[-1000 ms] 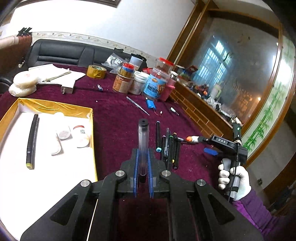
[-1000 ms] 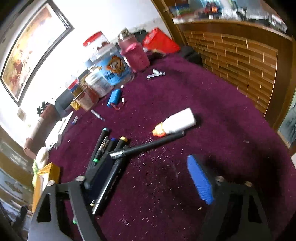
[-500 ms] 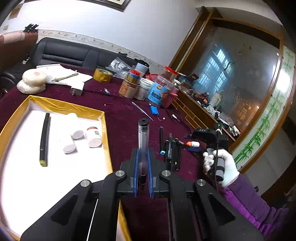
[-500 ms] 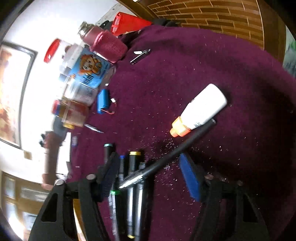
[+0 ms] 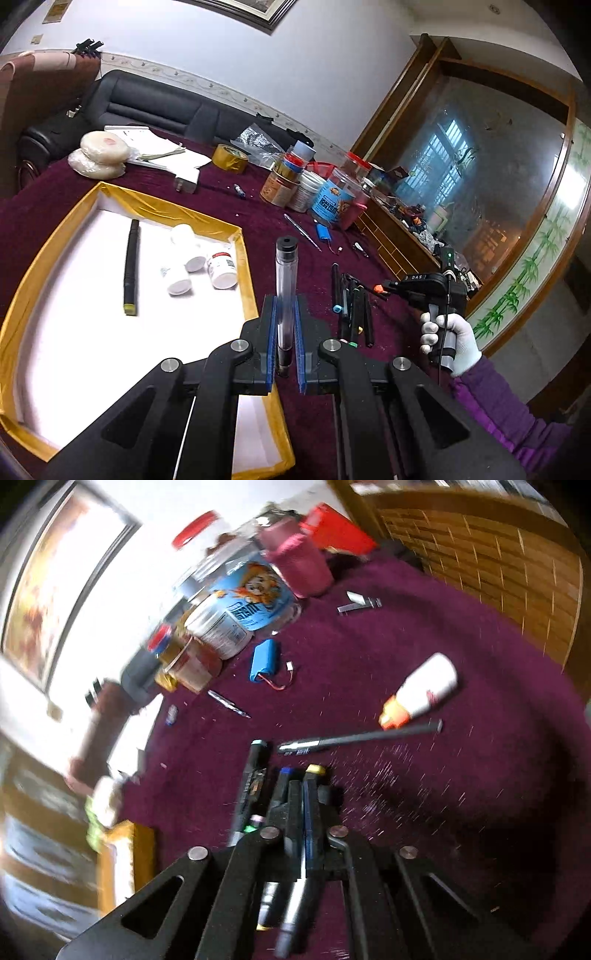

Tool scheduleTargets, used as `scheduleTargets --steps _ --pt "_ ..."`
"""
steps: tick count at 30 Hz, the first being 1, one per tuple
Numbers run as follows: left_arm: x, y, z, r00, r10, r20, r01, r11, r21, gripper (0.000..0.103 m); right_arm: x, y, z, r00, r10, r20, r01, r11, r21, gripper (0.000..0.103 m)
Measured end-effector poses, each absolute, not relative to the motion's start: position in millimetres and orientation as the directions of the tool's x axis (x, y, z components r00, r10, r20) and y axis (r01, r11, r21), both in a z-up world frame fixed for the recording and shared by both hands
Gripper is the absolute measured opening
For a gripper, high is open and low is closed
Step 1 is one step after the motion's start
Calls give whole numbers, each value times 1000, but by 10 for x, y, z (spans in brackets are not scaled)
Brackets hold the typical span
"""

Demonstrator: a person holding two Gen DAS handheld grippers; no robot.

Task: Organize rigid objects
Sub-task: 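Lift the clear pen with the left gripper while the right gripper grasps a black pen, then carry both pens into the tray and open both grippers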

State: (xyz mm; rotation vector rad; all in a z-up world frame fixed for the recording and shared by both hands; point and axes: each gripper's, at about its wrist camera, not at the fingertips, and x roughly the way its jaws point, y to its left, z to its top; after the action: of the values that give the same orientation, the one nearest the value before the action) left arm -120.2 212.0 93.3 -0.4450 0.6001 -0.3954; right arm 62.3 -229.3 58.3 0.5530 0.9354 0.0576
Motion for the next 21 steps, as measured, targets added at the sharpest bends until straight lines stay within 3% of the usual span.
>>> scheduleTargets --steps 1,2,4,9,10,15,17,21 --pt "-1217 2133 938 759 -472 -449 222 835 -504 6 670 -2268 606 597 258 -760 160 890 428 15" --pt "-1235 2146 945 761 -469 -449 220 836 -502 6 739 -2235 603 581 241 -778 130 915 381 32" --pt "-1264 2173 964 765 -461 -449 214 840 -498 6 877 -2170 567 550 186 -814 74 960 269 42" --pt "-1342 2214 1045 783 -419 -460 186 863 -469 6 1130 -2008 451 521 80 -850 -72 996 50 41" --pt "-1359 2224 1062 787 -408 -463 179 869 -462 6 1198 -1982 394 506 64 -860 -97 995 17 37" --pt "-1363 2292 1099 794 -371 -482 135 880 -456 6 1268 -1902 285 478 88 -874 -201 979 -12 29" --pt "-1356 2309 1104 795 -366 -485 127 880 -457 6 1236 -1926 306 488 119 -865 -196 980 25 9" --pt "-1306 2337 1105 792 -362 -491 119 881 -458 6 1120 -2043 398 509 156 -846 -136 986 100 7"
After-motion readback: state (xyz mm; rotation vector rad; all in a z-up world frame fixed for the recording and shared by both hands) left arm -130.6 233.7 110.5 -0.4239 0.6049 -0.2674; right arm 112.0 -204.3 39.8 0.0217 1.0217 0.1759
